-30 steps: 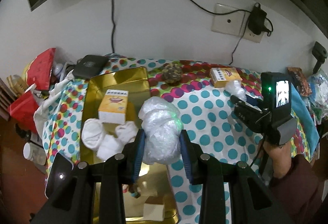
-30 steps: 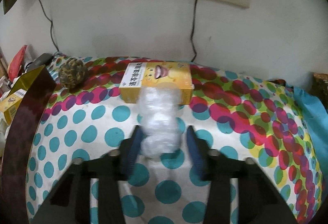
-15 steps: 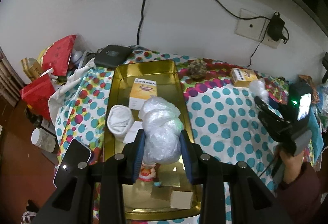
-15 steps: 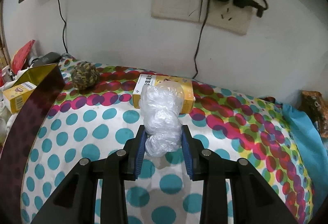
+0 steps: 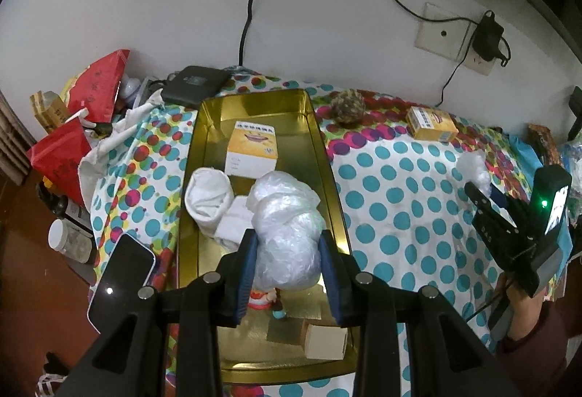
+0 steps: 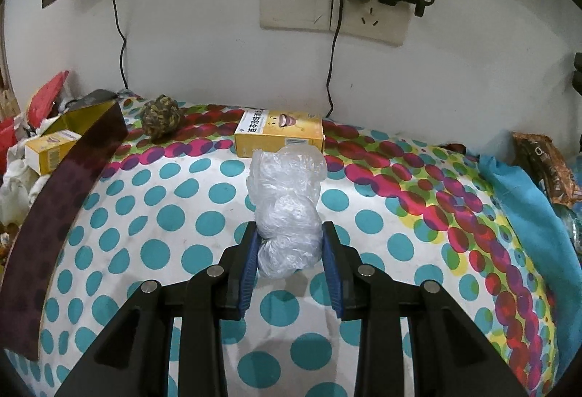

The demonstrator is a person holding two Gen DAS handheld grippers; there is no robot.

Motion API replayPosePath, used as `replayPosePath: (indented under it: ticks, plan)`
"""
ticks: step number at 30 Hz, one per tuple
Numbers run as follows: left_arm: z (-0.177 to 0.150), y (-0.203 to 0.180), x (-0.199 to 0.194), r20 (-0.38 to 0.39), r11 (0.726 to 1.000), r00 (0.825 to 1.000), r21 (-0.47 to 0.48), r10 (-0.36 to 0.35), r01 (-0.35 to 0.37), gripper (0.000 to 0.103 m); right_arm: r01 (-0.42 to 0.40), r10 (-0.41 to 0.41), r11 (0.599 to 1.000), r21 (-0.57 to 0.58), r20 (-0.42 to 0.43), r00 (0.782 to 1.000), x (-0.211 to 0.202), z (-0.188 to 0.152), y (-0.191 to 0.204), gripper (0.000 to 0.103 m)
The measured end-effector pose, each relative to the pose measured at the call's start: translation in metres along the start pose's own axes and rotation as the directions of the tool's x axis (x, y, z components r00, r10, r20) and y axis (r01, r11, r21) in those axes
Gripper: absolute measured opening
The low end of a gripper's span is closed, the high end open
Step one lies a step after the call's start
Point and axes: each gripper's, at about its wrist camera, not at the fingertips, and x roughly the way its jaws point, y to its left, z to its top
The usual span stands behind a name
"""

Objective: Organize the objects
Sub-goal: 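Lower the plastic bundle into the tray and open the left tool while the right tool holds its bundle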

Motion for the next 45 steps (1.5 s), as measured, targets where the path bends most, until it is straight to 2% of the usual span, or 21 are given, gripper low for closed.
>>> replayPosePath:
  ticks: [14, 22, 26, 29, 30, 35, 45]
  plan:
    - [-0.021, -0.016, 0.03, -0.089, 0.999, 0.996, 0.027, -0.023, 0.026, 0.034, 0.032, -0.032, 0.999, -0.003, -0.03, 0.999, 0.006, -0.001, -0.001, 0.031]
    - [-0.028, -0.014, 0.041, -0.108, 0.999, 0.994, 0.035, 0.023, -0.02, 0.037, 0.041, -0.041, 0.999, -0.013, -0.029, 0.999, 0.007, -0.003, 0.0, 0.031]
    - [-0.03, -0.015, 0.042, -0.104, 0.999, 0.994, 0.04, 0.023, -0.019, 0.038, 0.044, -0.045, 0.999, -0.021, -0.033, 0.998, 0.008, -0.003, 0.001, 0.031]
    - [-0.03, -0.018, 0.044, -0.11, 0.999, 0.994, 0.046, 0.009, -0.004, 0.041, 0.043, -0.044, 0.999, -0.02, -0.036, 0.998, 0.009, -0.003, 0.0, 0.031]
    - [-0.031, -0.018, 0.044, -0.11, 0.999, 0.994, 0.047, 0.0, 0.005, 0.047, 0.044, -0.045, 0.999, -0.021, -0.036, 0.998, 0.008, -0.003, 0.0, 0.031]
    - [-0.032, -0.017, 0.042, -0.096, 0.999, 0.995, 0.035, -0.03, 0.033, 0.059, 0.043, -0.043, 0.999, -0.021, -0.036, 0.998, 0.009, -0.004, -0.001, 0.031]
    - [-0.042, -0.001, 0.033, -0.079, 1.0, 0.997, -0.004, -0.007, 0.006, 0.06, 0.045, -0.046, 0.999, -0.028, -0.036, 0.998, 0.009, -0.003, 0.0, 0.031]
